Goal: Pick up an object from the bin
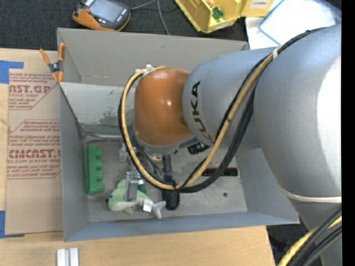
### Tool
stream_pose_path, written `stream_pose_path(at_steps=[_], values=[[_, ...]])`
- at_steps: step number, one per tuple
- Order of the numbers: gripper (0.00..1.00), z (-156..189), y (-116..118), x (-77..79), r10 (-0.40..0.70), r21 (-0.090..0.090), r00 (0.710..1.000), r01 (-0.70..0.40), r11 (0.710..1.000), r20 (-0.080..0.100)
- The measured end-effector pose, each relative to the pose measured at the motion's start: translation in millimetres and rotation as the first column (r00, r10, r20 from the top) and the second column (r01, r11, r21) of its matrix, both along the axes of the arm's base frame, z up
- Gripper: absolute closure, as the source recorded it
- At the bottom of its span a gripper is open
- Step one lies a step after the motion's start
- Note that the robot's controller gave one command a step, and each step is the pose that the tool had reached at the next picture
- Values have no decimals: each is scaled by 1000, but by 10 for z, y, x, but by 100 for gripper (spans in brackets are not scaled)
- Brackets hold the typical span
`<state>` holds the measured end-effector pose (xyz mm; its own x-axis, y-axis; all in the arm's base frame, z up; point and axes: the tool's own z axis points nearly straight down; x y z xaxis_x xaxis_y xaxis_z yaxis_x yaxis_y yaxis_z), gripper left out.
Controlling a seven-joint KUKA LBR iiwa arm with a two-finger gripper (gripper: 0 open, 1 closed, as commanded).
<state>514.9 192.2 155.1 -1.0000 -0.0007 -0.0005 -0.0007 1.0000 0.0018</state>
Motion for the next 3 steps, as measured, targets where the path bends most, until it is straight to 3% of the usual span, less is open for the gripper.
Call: stream_pose_path(at_steps=[1, 2, 3], values=[[0, 0, 0, 0, 0, 0, 1000, 0, 1000, 0], [0, -861, -44, -191, 20, -1, 1000, -20, 1000, 0], [0, -773, -130, -323, 55, 4, 998, -55, 998, 20]])
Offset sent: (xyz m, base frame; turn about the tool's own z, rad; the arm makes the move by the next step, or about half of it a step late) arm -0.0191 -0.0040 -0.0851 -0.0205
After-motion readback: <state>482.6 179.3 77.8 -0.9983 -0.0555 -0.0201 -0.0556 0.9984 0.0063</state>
